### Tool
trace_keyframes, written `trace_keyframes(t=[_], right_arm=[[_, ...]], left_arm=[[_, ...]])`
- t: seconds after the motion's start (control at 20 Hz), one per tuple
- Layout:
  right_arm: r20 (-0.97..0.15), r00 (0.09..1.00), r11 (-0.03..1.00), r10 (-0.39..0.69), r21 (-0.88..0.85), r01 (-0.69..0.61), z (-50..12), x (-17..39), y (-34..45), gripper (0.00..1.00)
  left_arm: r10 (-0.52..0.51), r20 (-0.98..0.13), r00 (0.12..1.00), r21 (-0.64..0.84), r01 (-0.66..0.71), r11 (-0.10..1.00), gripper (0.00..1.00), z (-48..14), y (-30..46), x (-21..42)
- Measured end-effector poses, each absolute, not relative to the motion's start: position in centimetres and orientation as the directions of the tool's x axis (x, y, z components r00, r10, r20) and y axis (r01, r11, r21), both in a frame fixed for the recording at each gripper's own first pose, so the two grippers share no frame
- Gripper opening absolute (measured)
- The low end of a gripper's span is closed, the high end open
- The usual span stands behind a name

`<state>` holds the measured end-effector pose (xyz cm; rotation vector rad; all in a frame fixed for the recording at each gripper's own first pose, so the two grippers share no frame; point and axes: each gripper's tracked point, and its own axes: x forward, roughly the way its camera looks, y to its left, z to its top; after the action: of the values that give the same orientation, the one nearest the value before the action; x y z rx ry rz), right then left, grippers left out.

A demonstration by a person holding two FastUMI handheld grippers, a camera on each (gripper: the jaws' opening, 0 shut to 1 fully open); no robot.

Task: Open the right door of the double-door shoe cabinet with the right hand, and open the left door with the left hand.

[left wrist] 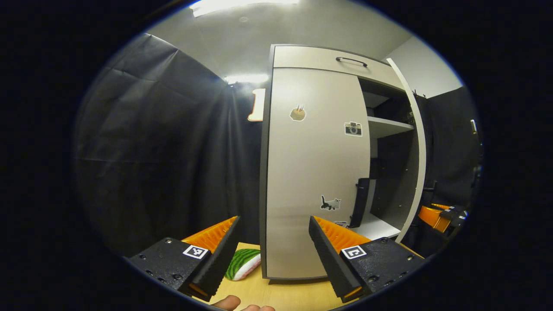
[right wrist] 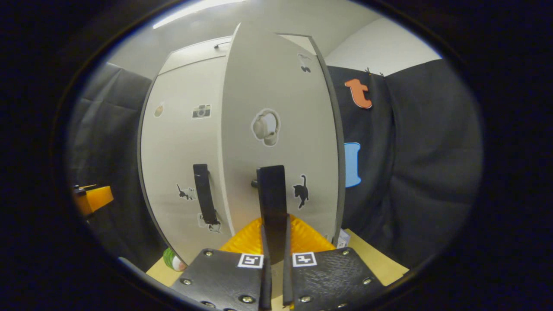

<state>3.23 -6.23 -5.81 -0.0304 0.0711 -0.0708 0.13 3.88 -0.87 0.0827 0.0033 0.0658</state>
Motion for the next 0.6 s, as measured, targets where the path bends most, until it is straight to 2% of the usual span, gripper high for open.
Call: trace_keyframes(t=[0.4, 0.6], right_arm=[[-0.053, 0.989, 0.99, -0.14, -0.043, 0.137, -5.2, 0.5, -10.3, 0.09], [-0.062, 0.989, 0.99, -0.135, -0.047, 0.132, -5.1, 0.0, -11.1, 0.08]], left_arm=[[0.018, -0.002, 1.0, 0.084, -0.018, 0.996, 0.96, -0.8, 1.3, -0.1], [-0.01, -0.019, 1.0, 0.069, 0.012, 0.998, 0.96, -1.6, -0.3, -0.1]])
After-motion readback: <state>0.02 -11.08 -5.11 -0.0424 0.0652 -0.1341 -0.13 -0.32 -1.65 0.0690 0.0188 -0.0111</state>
